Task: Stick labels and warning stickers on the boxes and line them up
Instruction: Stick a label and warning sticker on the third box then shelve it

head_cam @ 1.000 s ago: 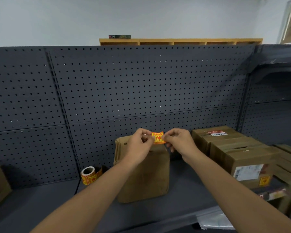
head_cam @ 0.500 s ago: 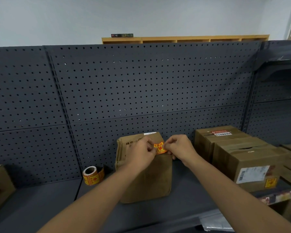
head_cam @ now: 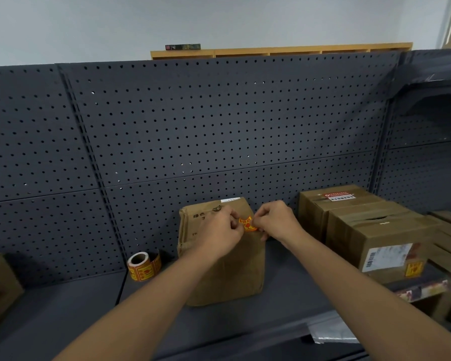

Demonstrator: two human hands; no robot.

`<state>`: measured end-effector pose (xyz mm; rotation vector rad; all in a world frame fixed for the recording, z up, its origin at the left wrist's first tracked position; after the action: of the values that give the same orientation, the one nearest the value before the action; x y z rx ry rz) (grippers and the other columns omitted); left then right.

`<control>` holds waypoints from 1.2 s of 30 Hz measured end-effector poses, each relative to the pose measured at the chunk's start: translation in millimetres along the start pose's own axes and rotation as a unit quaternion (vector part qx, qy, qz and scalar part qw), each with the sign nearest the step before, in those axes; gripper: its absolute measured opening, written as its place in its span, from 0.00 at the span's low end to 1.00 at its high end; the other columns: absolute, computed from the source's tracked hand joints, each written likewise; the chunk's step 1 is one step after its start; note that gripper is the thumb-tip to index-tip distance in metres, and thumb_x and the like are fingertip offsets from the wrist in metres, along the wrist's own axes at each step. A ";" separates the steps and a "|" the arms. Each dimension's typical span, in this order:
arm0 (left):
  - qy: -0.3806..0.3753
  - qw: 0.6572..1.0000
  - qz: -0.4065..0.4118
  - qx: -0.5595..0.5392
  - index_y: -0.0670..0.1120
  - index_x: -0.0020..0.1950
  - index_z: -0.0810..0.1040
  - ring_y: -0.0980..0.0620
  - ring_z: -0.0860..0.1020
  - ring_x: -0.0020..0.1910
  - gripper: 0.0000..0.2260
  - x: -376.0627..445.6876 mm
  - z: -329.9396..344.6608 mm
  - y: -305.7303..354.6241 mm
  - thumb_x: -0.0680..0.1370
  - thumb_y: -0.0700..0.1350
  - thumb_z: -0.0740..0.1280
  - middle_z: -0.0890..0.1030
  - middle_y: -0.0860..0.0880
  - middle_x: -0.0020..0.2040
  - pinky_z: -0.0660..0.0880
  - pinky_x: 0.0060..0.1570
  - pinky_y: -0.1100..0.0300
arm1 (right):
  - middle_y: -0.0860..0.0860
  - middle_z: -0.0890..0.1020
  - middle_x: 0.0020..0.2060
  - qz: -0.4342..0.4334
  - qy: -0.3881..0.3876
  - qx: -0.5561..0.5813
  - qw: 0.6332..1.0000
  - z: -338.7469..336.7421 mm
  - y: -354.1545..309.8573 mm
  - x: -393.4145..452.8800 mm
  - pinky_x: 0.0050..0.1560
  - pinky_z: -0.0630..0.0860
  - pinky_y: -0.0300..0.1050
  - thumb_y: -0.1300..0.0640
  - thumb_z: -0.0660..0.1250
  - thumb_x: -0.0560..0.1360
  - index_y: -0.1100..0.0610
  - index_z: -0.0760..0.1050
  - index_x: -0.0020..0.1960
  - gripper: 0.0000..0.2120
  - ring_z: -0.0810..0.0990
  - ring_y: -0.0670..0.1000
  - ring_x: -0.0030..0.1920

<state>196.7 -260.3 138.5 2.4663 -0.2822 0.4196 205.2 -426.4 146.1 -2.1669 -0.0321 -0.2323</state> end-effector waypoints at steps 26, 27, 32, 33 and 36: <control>-0.161 0.968 -0.069 0.181 0.56 0.74 0.73 0.42 0.66 0.74 0.25 26.4 7.2 -16.8 0.83 0.66 0.53 0.70 0.47 0.75 0.65 0.72 0.41 | 0.61 0.82 0.41 0.101 -0.076 -0.113 0.985 9.0 -18.9 20.5 0.34 0.86 0.51 0.48 0.77 0.75 0.63 0.77 0.48 0.18 0.85 0.58 0.28; -0.158 0.969 -0.065 0.180 0.57 0.75 0.72 0.42 0.65 0.75 0.25 25.2 6.6 -17.6 0.83 0.66 0.53 0.69 0.47 0.76 0.63 0.73 0.41 | 0.60 0.82 0.41 0.094 -0.070 -0.134 0.984 10.4 -18.0 20.7 0.32 0.85 0.50 0.47 0.76 0.75 0.61 0.75 0.46 0.18 0.85 0.57 0.27; -0.169 0.977 -0.075 0.104 0.58 0.78 0.67 0.43 0.51 0.82 0.25 22.9 10.2 -32.0 0.83 0.65 0.54 0.57 0.48 0.83 0.49 0.79 0.36 | 0.60 0.80 0.47 0.113 -0.086 -0.124 0.982 15.9 -8.8 16.8 0.30 0.84 0.49 0.44 0.74 0.77 0.59 0.72 0.50 0.19 0.86 0.58 0.32; -0.171 0.977 -0.075 0.103 0.58 0.78 0.66 0.43 0.49 0.83 0.24 23.3 11.6 -32.8 0.84 0.64 0.53 0.56 0.48 0.84 0.46 0.79 0.36 | 0.60 0.80 0.48 0.118 -0.083 -0.115 0.983 17.8 -6.3 15.6 0.31 0.85 0.50 0.44 0.72 0.78 0.59 0.71 0.52 0.19 0.86 0.58 0.34; -0.165 0.978 -0.072 0.106 0.58 0.80 0.63 0.44 0.47 0.84 0.22 21.7 15.1 -30.8 0.86 0.59 0.51 0.53 0.48 0.85 0.42 0.80 0.37 | 0.56 0.79 0.48 0.084 -0.055 -0.171 0.980 23.5 -4.3 12.5 0.31 0.83 0.48 0.44 0.65 0.82 0.56 0.68 0.53 0.15 0.85 0.57 0.37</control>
<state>229.4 -247.3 118.2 2.7413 -0.1980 -0.0277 220.6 -405.5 138.9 -2.5072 0.1370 -0.0197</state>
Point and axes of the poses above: each hand's wrist, its own x-axis towards the middle knuckle, its own z-axis out of the palm, y = z × x, the point moved 3 cm from there along x, towards the middle knuckle
